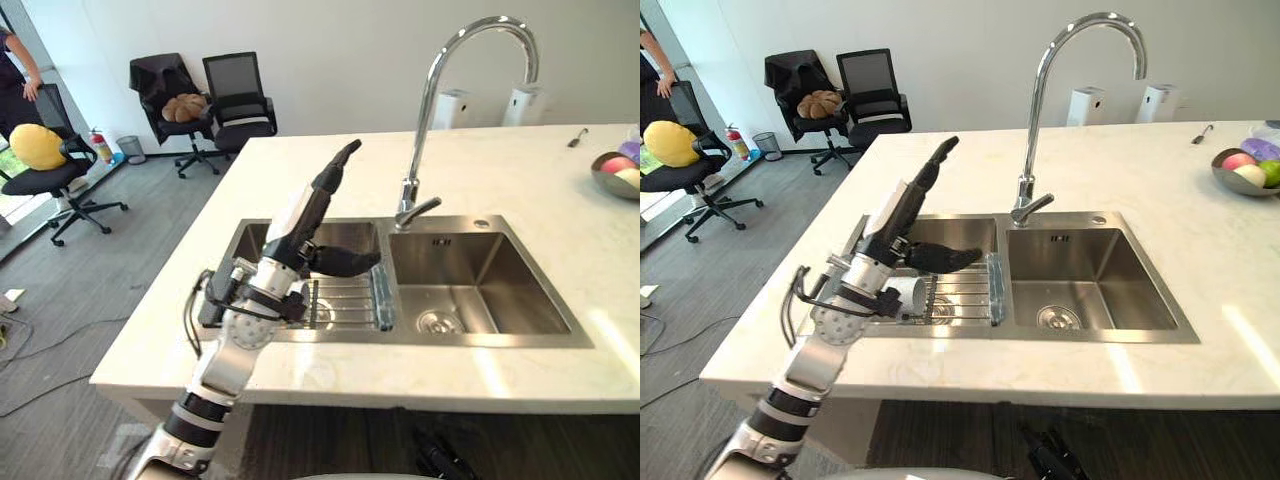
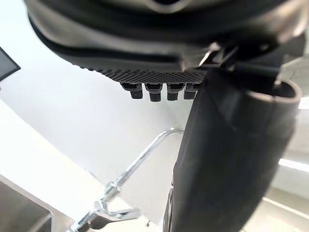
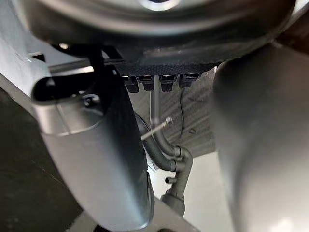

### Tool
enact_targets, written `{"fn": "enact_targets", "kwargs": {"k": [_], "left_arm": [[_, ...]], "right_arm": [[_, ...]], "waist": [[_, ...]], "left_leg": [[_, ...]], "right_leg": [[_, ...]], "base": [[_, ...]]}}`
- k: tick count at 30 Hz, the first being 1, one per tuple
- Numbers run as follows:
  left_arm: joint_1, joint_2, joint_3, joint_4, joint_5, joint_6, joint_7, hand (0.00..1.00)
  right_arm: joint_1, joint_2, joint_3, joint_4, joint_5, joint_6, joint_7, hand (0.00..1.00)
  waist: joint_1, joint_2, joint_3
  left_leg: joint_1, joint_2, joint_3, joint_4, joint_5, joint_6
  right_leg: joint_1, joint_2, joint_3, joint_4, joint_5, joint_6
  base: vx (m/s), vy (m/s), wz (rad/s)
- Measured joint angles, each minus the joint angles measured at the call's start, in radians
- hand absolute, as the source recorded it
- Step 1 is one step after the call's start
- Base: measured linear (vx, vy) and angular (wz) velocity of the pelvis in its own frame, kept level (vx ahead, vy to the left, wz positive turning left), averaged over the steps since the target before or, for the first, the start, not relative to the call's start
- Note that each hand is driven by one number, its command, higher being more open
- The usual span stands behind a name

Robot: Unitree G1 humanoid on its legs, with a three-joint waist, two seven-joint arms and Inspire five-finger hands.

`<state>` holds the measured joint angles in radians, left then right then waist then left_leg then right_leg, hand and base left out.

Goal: Walk over to the sink, pick up the cup, carry it to the dishwasher, place the cup inside the dishwasher, then close the dishwasher door

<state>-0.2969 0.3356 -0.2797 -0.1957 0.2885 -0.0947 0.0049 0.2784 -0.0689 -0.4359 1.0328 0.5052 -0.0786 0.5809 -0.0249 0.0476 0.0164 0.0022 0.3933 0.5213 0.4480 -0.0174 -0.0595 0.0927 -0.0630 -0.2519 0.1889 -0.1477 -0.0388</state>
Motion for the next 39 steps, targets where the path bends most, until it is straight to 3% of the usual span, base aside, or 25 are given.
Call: {"fn": "enact_targets", "kwargs": {"k": [1,2,3,5,6,7,8,10,14,17,22,24,31,35,39], "left_arm": [[-0.033,0.009,0.000,0.000,-0.019,0.005,-0.022,1.00],[-0.041,0.116,0.012,-0.004,-0.064,0.004,-0.163,1.00],[-0.041,0.138,0.020,-0.003,-0.092,0.004,-0.218,1.00],[-0.040,0.159,0.020,0.003,-0.113,0.002,-0.274,1.00],[-0.041,0.189,0.021,0.011,-0.114,-0.002,-0.283,1.00],[-0.043,0.223,0.026,0.007,-0.114,-0.008,-0.286,1.00],[-0.047,0.254,0.038,0.016,-0.135,-0.015,-0.317,1.00],[-0.074,0.327,0.034,0.029,-0.253,-0.008,-0.528,1.00],[-0.079,0.365,0.034,0.032,-0.301,0.033,-0.691,1.00],[-0.078,0.371,0.034,0.047,-0.343,0.092,-0.749,1.00],[-0.078,0.371,0.034,0.081,-0.346,0.113,-0.754,1.00],[-0.078,0.361,0.034,0.086,-0.345,0.113,-0.753,1.00],[-0.070,0.306,-0.018,0.135,-0.257,0.113,-0.730,1.00],[-0.056,0.275,-0.055,0.184,-0.205,0.113,-0.675,1.00],[-0.043,0.228,-0.066,0.281,-0.152,0.097,-0.561,1.00]], "right_arm": [[0.000,-0.001,-0.020,0.001,0.000,0.003,0.008,1.00],[0.001,0.035,-0.084,0.010,-0.002,0.003,0.018,1.00],[0.001,0.034,-0.088,0.010,-0.011,0.002,0.018,1.00],[0.001,0.030,-0.093,0.012,-0.028,0.000,0.020,1.00],[-0.004,0.038,-0.106,0.014,-0.030,0.000,0.027,1.00],[-0.008,0.047,-0.102,0.014,-0.033,0.000,0.032,1.00],[-0.014,0.054,-0.098,0.016,-0.035,0.000,0.036,1.00],[-0.009,0.034,-0.108,0.019,-0.038,0.014,0.038,1.00],[-0.009,0.016,-0.127,0.027,-0.076,0.022,0.044,1.00],[-0.014,0.003,-0.129,0.053,-0.075,0.025,0.044,1.00],[-0.021,-0.016,-0.129,0.077,-0.076,0.034,0.044,1.00],[-0.031,-0.033,-0.127,0.092,-0.077,0.034,0.044,1.00],[-0.031,-0.049,-0.097,0.099,-0.077,0.036,0.041,1.00],[-0.040,-0.055,-0.064,0.096,-0.077,0.035,0.033,1.00],[-0.043,-0.056,-0.041,0.095,-0.077,0.035,0.024,1.00]], "waist": [[0.007,0.013,-0.012],[-0.016,-0.012,-0.066],[-0.015,-0.013,-0.066],[-0.014,-0.006,-0.061],[-0.015,-0.008,-0.071],[-0.015,-0.025,-0.079],[-0.027,-0.020,-0.086],[-0.026,-0.002,-0.092],[-0.028,0.005,-0.090],[-0.029,0.008,-0.086],[-0.044,0.020,-0.076],[-0.049,0.039,-0.063],[-0.049,0.033,-0.051],[-0.067,0.029,-0.039],[-0.075,0.022,-0.030]], "left_leg": [[-0.005,-0.023,0.011,-0.139,0.121,0.024],[0.102,-0.151,0.034,-0.429,0.173,-0.004],[0.118,-0.165,0.057,-0.463,0.179,-0.011],[0.136,-0.162,0.063,-0.478,0.180,-0.010],[0.139,-0.162,0.061,-0.491,0.179,-0.011],[0.141,-0.177,0.068,-0.506,0.177,-0.015],[0.156,-0.179,0.064,-0.538,0.170,-0.026],[0.160,-0.181,0.090,-0.537,0.161,-0.040],[0.152,-0.191,0.086,-0.537,0.160,-0.041],[0.139,-0.191,0.067,-0.537,0.160,-0.041],[0.125,-0.191,0.062,-0.542,0.157,-0.045],[0.123,-0.179,0.062,-0.542,0.132,-0.070],[0.108,-0.195,0.085,-0.542,0.121,-0.064],[0.103,-0.201,0.098,-0.542,0.124,-0.056],[0.108,-0.202,0.109,-0.542,0.123,-0.055]], "right_leg": [[-0.007,-0.004,-0.001,0.014,-0.006,0.010],[-0.017,-0.062,-0.031,0.057,-0.018,0.030],[-0.017,-0.071,-0.031,0.077,-0.022,0.037],[-0.049,-0.084,-0.029,0.173,-0.035,0.042],[-0.054,-0.066,-0.006,0.078,-0.054,0.071],[-0.052,-0.073,-0.008,0.008,-0.016,0.058],[-0.049,-0.067,-0.029,0.000,-0.017,0.057],[-0.045,-0.068,-0.028,-0.002,-0.017,0.057],[-0.043,-0.074,-0.026,-0.024,-0.001,0.063],[-0.043,-0.068,-0.026,-0.054,0.026,0.066],[-0.044,-0.059,-0.023,-0.092,0.062,0.081],[-0.047,-0.049,-0.018,-0.109,0.077,0.096],[-0.060,-0.051,0.021,-0.168,0.128,0.106],[-0.063,-0.052,0.032,-0.189,0.155,0.106],[-0.059,-0.048,0.038,-0.203,0.170,0.093]], "base": [[0.60,0.339,0.81],[0.51,0.406,0.98],[0.42,0.379,1.05],[0.09,0.095,0.38],[0.04,0.012,0.15],[0.05,-0.047,0.07],[0.07,-0.029,0.17],[0.07,0.000,0.05],[0.01,0.005,-0.04],[-0.05,0.007,0.00],[-0.10,0.008,-0.01],[-0.14,0.039,-0.07],[-0.09,0.031,-0.13],[0.00,0.005,-0.09],[0.04,-0.010,-0.08]]}}
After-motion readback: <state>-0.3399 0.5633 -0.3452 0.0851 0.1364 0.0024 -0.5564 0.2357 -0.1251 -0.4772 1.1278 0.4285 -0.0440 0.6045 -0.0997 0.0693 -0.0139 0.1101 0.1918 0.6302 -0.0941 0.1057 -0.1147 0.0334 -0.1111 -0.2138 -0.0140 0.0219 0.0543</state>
